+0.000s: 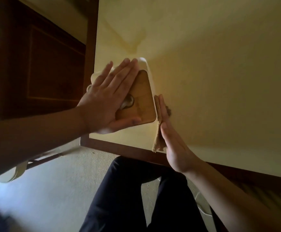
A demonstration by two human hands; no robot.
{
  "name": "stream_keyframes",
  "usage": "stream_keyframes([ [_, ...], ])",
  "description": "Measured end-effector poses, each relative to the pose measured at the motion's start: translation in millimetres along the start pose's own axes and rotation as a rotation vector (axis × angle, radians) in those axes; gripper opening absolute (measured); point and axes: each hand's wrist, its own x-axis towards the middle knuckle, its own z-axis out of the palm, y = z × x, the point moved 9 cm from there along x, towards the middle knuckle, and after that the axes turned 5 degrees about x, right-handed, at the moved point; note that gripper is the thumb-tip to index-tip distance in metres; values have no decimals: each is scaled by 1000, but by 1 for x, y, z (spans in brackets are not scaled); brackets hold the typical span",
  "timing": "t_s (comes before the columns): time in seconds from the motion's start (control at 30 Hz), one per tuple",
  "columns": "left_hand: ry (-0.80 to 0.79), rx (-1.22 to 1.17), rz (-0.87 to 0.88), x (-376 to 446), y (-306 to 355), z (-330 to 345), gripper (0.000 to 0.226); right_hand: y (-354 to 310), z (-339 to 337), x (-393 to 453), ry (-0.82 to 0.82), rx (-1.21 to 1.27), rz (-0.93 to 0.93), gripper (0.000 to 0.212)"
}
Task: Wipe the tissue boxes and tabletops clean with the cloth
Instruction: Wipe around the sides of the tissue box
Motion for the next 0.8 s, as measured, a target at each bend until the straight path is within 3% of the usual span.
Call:
stream_keyframes([
  [0.2,49,2,26,0,2,-5,118,-19,-11,67,37,17,14,52],
  [0.37,74,14,47,1,5,-7,117,-61,-22,124,13,-146,-67,38],
  [0.6,94,3,44,1,3,-5,118,-22,-13,86,30,18,-45,66],
  [0.8,47,80,163,0,8,0,118,-1,7,13,84,52,17,61],
])
